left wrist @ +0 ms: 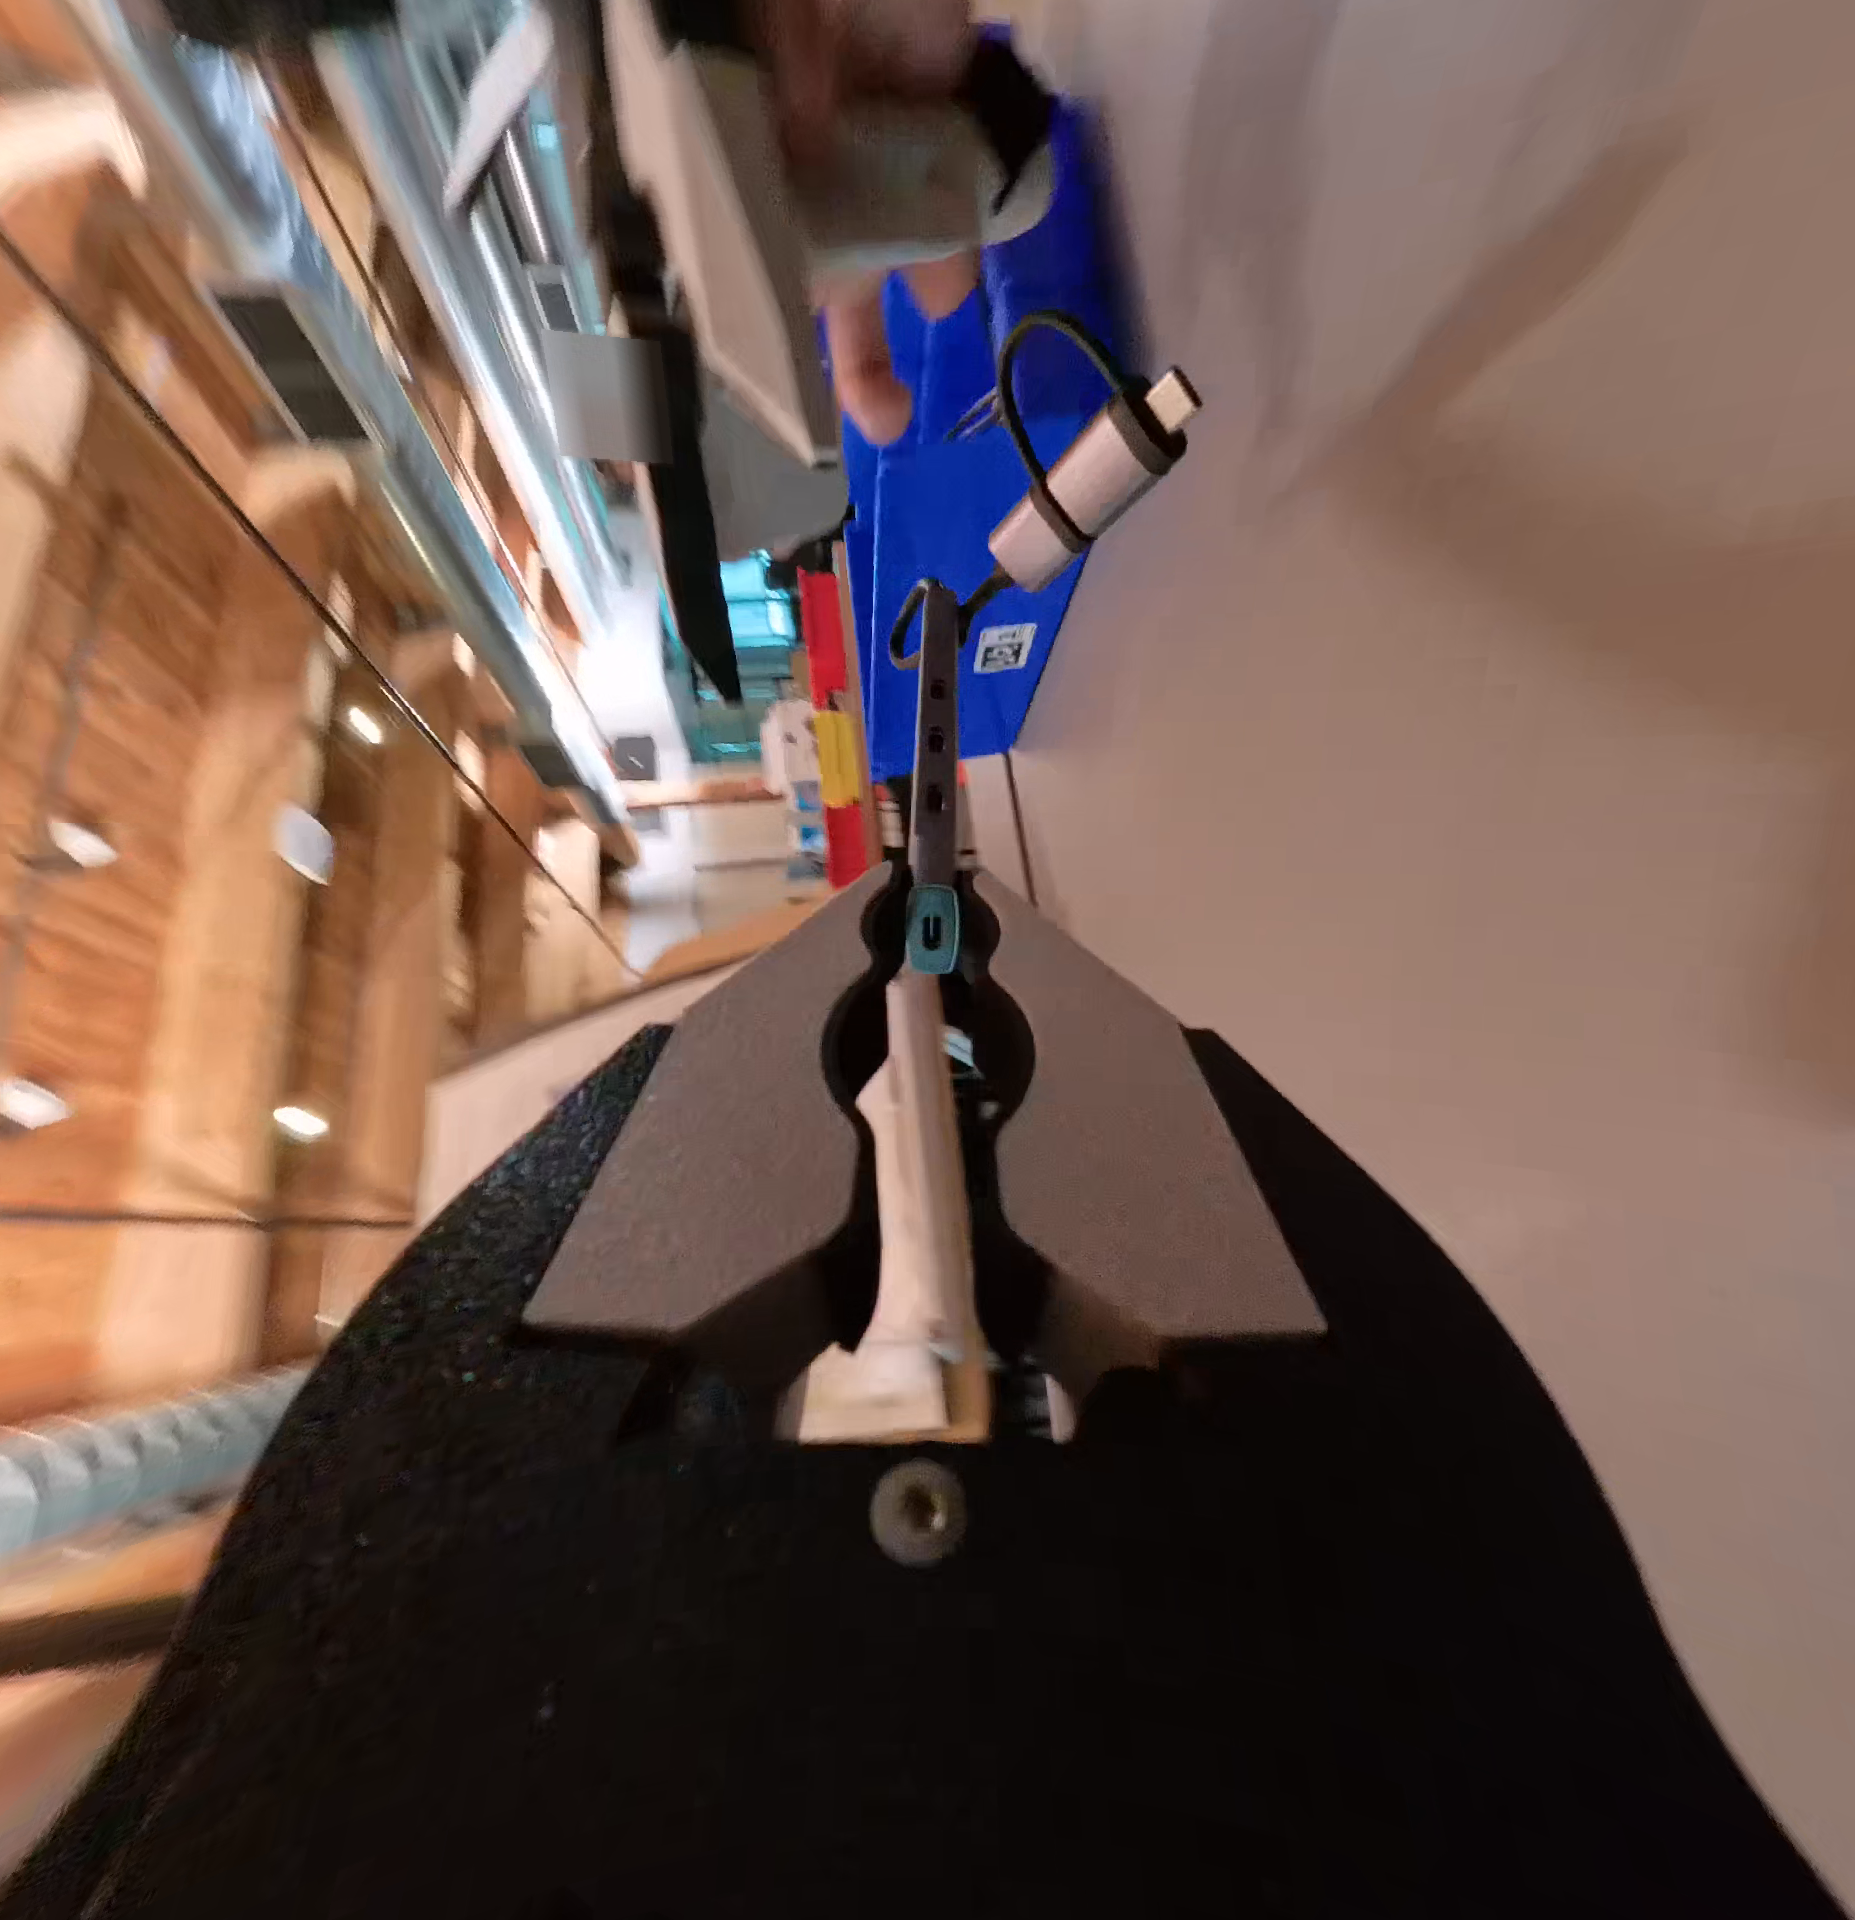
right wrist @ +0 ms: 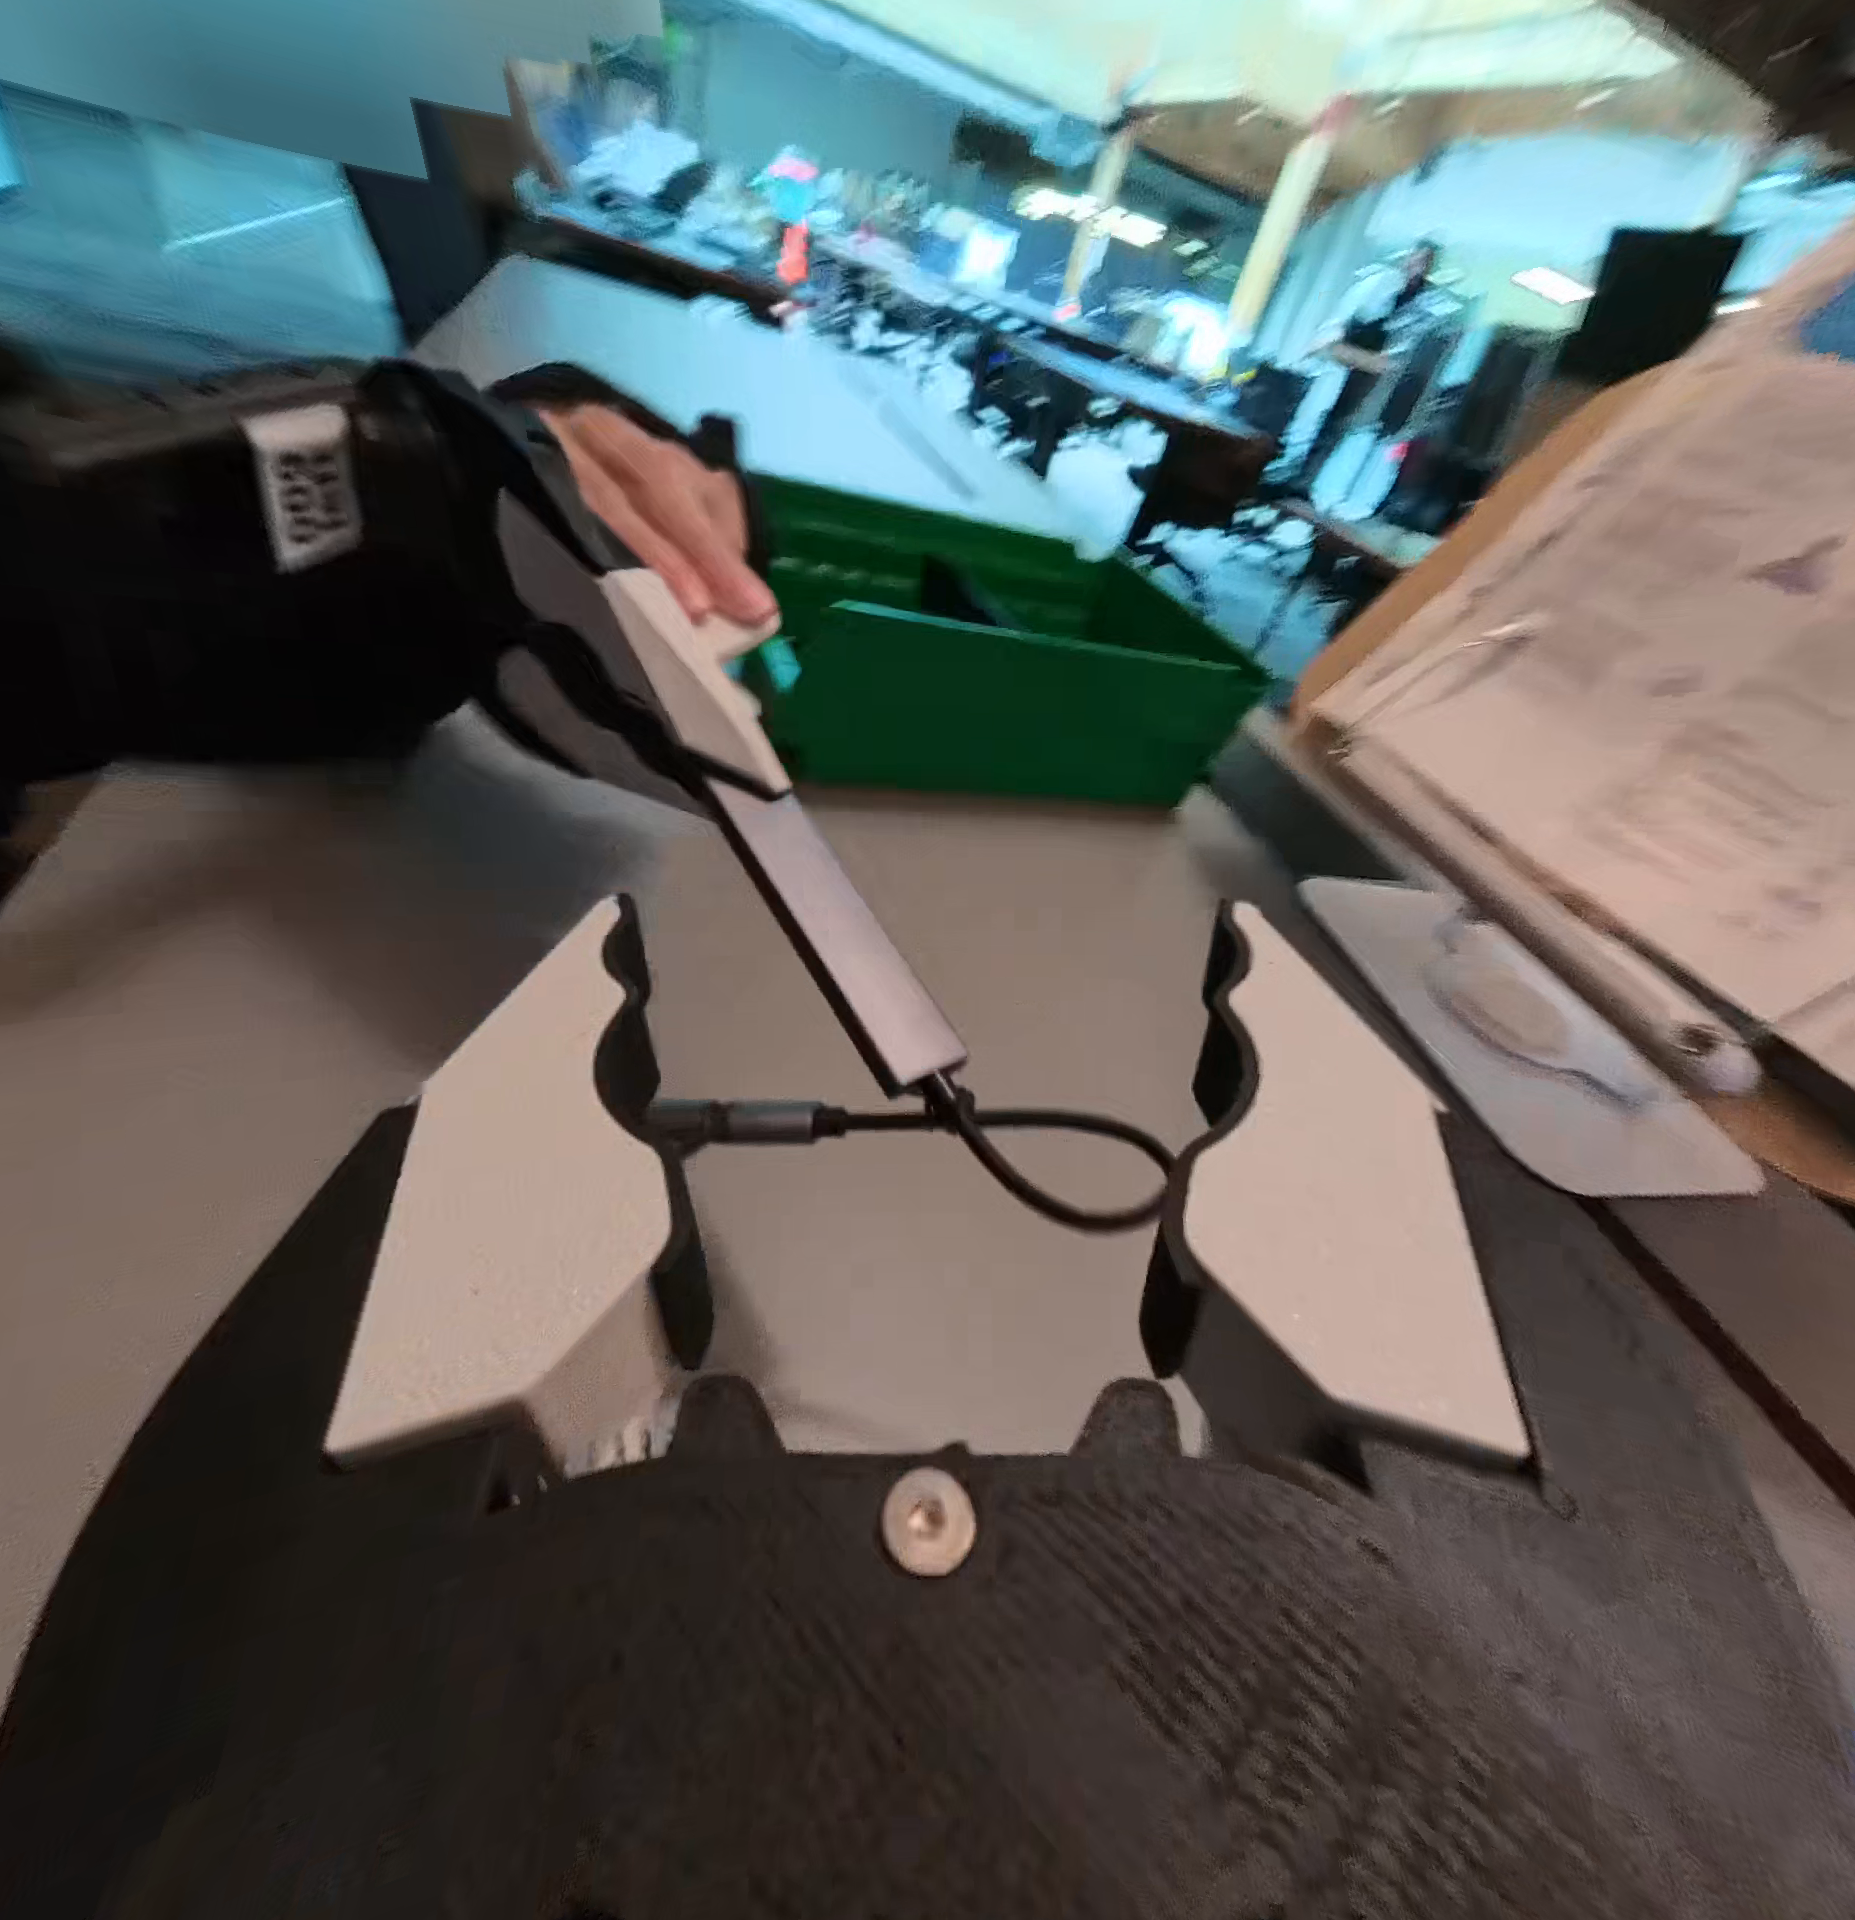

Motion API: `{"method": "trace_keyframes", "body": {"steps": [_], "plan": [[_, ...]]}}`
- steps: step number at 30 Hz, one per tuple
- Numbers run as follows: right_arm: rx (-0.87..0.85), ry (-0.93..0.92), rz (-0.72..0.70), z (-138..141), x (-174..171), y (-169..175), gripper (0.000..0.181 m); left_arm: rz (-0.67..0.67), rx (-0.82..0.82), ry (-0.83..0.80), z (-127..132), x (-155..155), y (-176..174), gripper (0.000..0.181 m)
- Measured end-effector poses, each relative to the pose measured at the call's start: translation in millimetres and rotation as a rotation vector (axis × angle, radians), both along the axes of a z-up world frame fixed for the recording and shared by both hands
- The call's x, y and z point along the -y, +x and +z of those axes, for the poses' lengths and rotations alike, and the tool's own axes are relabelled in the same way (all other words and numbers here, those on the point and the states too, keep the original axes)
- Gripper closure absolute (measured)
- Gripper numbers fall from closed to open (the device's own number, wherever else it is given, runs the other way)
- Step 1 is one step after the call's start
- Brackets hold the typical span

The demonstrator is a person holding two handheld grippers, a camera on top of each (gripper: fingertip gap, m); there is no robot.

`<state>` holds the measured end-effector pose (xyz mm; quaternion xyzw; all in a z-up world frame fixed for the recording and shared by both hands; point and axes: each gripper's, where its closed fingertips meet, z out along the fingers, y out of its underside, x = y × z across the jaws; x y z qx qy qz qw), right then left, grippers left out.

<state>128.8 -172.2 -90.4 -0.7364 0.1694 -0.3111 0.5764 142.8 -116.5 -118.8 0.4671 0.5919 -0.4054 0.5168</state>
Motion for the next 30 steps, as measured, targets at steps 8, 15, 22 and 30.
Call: {"method": "trace_keyframes", "body": {"steps": [8,15,22,30], "plan": [[-0.193,-0.146,0.248,-59.7,-36.7,-23.2,0.126,-0.156,0.312,-0.074,-24.0,-10.7,-32.4,0.175],[-0.175,-0.05,0.282,-56.5,-41.1,-20.7,0.146,-0.145,0.34,-0.149,-14.2,-19.9,-15.8,0.173],[-0.095,-0.108,0.199,-64.3,-48.6,-1.6,0.159,-0.089,0.177,-0.211,-4.2,-22.3,0.8,0.17],[-0.085,-0.058,0.123,-60.5,-49.5,14.2,0.16,-0.019,-0.051,-0.276,-2.8,-23.3,24.0,0.17]]}}
